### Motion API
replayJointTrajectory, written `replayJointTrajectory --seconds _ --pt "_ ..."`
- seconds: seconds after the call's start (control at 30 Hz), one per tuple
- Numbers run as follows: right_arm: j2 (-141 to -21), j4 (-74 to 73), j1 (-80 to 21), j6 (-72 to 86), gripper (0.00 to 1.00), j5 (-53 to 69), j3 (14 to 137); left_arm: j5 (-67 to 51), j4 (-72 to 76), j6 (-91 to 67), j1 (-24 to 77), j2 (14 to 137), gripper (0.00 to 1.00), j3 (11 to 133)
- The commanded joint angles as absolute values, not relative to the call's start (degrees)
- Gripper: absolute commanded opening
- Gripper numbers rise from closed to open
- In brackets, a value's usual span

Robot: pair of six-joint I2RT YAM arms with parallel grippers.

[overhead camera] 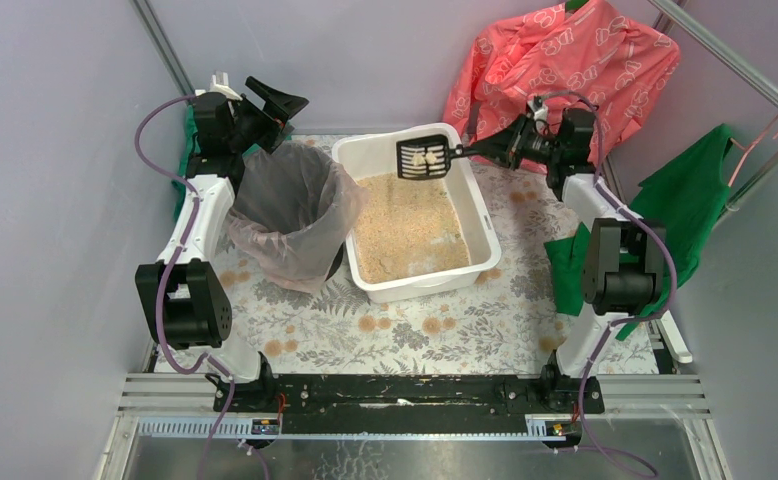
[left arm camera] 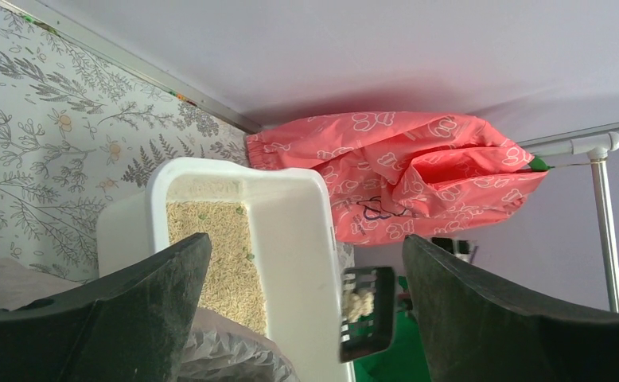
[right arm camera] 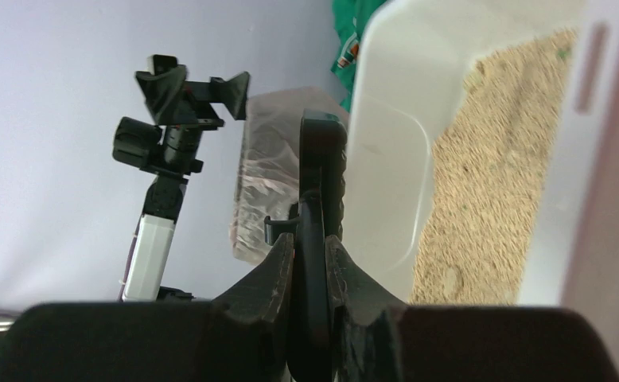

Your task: Clean the litter box

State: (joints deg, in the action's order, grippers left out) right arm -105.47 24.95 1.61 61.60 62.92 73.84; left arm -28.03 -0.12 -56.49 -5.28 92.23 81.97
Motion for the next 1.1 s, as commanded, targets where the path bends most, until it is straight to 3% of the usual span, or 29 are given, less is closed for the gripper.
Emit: replayJointTrajectory --seconds 0.0,0.63,0.9,1.07 --pt "-101.5 23.3 0.3 62.3 0.0 63.1 83.1 -27.5 -1.1 -54.1 -5.0 90.3 0.99 83.9" --pt "-120.5 -6.2 -17.7 55.2 0.0 62.3 126.7 -27.7 -1.1 -54.1 -4.9 89.7 0.99 83.4" --pt "-125.2 -7.1 -24.5 55.2 0.0 62.1 130.6 -27.3 -1.8 -53.3 -4.9 89.0 0.99 83.1" --pt "-127.1 -18.3 -27.9 44.9 0.0 59.9 137.5 -27.2 -1.8 -53.2 -5.0 88.8 0.99 82.9"
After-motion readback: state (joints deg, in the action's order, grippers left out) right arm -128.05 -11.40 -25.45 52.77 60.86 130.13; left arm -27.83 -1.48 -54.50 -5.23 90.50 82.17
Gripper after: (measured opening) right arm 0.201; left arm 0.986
